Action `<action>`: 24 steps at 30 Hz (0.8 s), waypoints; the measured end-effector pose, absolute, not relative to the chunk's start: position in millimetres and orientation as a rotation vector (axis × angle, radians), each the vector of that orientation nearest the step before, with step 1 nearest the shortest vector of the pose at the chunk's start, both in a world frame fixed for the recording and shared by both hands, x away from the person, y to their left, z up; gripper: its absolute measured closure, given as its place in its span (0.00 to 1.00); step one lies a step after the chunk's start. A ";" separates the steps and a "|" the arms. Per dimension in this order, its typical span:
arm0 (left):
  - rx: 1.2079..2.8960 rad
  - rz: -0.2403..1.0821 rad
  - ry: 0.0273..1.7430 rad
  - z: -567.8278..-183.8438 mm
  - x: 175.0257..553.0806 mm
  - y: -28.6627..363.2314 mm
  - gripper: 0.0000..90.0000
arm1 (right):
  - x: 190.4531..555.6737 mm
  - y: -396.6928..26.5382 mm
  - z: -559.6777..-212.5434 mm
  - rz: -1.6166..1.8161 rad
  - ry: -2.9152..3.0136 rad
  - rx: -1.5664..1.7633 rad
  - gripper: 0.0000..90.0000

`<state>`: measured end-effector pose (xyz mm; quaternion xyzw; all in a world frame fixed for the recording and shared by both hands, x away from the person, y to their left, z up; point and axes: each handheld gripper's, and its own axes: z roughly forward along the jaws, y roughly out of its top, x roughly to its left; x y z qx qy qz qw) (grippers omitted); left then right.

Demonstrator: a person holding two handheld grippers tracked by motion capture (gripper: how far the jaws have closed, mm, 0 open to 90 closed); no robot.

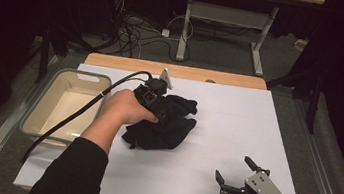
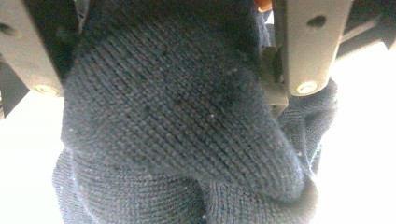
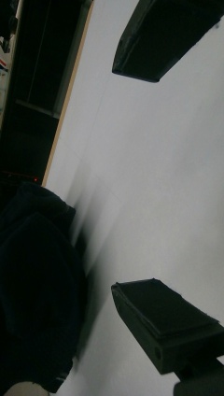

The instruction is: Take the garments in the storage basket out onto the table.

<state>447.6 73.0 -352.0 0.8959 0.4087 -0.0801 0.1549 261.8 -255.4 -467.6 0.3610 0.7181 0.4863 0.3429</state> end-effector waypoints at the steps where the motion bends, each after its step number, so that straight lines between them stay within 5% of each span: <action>1: 2.562 -0.233 1.166 -355.7 447.3 72.5 0.41 | 261.9 -255.3 -467.7 1.264 1.867 0.937 0.00; 24: 2.286 -0.126 1.009 -435.2 423.6 78.8 0.35 | 261.6 -251.0 -471.5 1.255 1.891 0.928 0.00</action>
